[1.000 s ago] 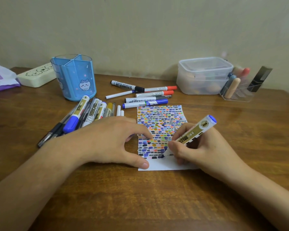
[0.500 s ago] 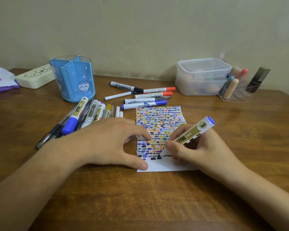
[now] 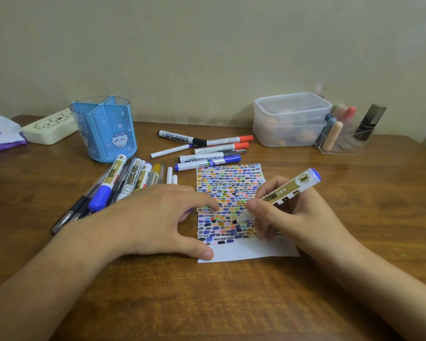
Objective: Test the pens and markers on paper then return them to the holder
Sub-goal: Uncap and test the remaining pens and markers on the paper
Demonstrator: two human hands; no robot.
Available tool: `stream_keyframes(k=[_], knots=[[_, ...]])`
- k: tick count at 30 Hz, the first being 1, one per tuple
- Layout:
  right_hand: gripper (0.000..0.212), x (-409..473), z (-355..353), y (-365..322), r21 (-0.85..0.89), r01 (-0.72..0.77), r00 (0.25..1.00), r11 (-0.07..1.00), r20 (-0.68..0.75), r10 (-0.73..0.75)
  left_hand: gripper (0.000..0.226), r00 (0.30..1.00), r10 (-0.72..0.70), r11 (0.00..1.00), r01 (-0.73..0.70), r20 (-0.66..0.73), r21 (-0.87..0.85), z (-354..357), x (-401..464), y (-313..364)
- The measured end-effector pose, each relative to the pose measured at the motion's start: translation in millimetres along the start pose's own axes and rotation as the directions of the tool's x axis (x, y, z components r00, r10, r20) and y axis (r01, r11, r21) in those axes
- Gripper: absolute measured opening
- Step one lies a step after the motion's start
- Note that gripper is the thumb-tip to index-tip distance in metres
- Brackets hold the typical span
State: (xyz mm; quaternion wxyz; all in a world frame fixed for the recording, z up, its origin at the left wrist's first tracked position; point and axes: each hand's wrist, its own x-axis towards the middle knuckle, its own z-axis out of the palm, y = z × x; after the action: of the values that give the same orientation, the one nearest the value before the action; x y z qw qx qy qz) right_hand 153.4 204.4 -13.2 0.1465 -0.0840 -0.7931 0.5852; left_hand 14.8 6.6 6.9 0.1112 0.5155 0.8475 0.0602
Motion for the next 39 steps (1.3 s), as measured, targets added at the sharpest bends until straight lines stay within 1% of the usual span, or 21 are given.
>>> stream_keyframes(k=[4, 8, 10, 14, 16, 20, 23, 27, 31, 39], knots=[[0.028, 1.4, -3.9, -2.6, 0.034, 0.0, 1.0, 0.999, 0.002, 0.0, 0.081, 0.999, -0.034, 0.999, 0.034, 0.001, -0.032, -3.0, -2.2, 3.2], [0.02, 1.6, -5.1, -2.8, 0.083, -0.007, 1.0, 0.997, 0.021, 0.006, 0.077, 0.998, -0.062, 0.996, 0.062, 0.002, -0.057, -5.7, -3.1, 6.3], [0.013, 2.2, -4.5, -2.1, 0.091, -0.015, 1.0, 0.996, 0.016, 0.014, 0.068, 0.998, -0.064, 0.997, 0.062, -0.029, -0.051, -5.9, -2.8, 5.4], [0.026, 3.2, -3.5, -2.0, 0.149, -0.019, 0.999, 0.989, -0.023, 0.023, 0.034, 0.989, -0.05, 0.996, 0.039, -0.136, -0.081, -1.6, -2.5, 0.3], [0.029, 2.6, -3.6, -2.3, 0.171, 0.001, 0.999, 0.985, -0.034, 0.005, 0.026, 0.981, -0.047, 0.993, 0.026, -0.186, -0.116, -0.4, -2.8, 0.1], [0.029, 2.0, -5.1, -3.6, 0.138, 0.018, 0.999, 0.99, -0.035, -0.013, 0.023, 0.963, -0.053, 0.987, 0.011, -0.265, -0.157, 1.2, -2.1, -0.7], [0.025, 2.2, -5.2, -4.4, 0.12, 0.015, 0.999, 0.993, -0.035, -0.011, 0.022, 0.955, -0.05, 0.99, 0.009, -0.292, -0.141, 3.0, 0.6, -2.7], [0.015, 2.9, -3.0, -4.2, 0.175, 0.003, 0.999, 0.985, -0.032, 0.002, 0.014, 0.95, -0.05, 0.99, 0.008, -0.308, -0.139, 4.6, 3.1, -4.8], [0.025, 1.4, -2.2, -7.3, 0.241, -0.002, 1.0, 0.971, -0.025, 0.009, 0.012, 0.959, -0.033, 0.993, -0.001, -0.282, -0.121, 4.3, 3.1, -4.4], [0.027, -0.4, -2.5, -11.2, 0.232, -0.003, 1.0, 0.973, -0.028, 0.009, 0.013, 0.963, -0.029, 0.992, -0.006, -0.269, -0.128, 4.7, 2.1, -0.4]])
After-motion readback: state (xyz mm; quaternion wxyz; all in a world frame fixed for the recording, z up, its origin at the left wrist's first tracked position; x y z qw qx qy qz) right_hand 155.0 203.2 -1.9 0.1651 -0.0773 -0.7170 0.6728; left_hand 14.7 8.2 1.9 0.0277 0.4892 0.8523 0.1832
